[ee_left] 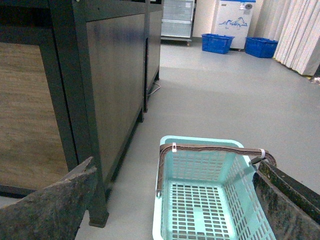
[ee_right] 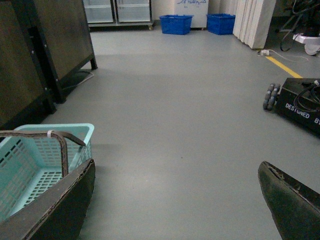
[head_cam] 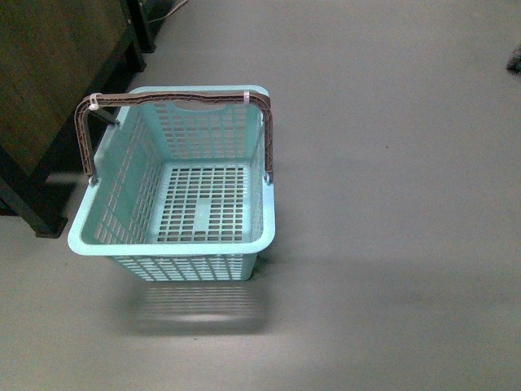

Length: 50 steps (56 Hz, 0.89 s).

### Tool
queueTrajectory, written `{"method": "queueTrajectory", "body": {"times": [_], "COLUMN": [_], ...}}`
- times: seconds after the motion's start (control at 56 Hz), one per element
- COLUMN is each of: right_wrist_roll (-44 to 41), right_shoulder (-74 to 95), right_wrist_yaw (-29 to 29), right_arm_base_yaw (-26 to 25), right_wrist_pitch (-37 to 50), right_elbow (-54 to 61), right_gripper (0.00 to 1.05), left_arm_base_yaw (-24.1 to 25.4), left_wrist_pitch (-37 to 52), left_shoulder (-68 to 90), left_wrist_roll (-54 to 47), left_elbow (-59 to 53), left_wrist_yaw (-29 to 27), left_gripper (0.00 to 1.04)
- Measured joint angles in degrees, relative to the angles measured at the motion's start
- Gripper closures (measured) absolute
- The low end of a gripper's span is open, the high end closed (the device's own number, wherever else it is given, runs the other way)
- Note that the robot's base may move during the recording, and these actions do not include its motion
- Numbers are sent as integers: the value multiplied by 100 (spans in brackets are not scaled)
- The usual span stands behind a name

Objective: Pick mango and avocado into basket

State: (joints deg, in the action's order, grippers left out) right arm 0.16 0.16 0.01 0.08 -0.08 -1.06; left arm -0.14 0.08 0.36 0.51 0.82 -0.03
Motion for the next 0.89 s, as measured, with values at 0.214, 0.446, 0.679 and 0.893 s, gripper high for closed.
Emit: {"method": "queueTrajectory", "body": {"times": [0.214, 0.446, 0.679, 0.893], "right_wrist_roll": [0, 0, 0, 0], "right_shoulder": [0, 0, 0, 0], "right_wrist_yaw": [0, 0, 4, 4], "right_arm_base_yaw": [0, 0, 0, 0], "right_wrist_pitch": [0, 0, 0, 0], "right_elbow": [0, 0, 0, 0], "right_gripper": [9, 9, 9, 9], "left_arm_base_yaw": [0, 0, 638, 846], "left_wrist_pitch": [0, 0, -354, 2310], "left_shoulder": [0, 0, 2236, 5539], "left_wrist_roll": [0, 0, 1521, 3095], "left_elbow": [0, 0, 660, 1464], "left_wrist_yaw": [-2, -2, 2234, 2481], "left_gripper": [9, 9, 9, 9]}}
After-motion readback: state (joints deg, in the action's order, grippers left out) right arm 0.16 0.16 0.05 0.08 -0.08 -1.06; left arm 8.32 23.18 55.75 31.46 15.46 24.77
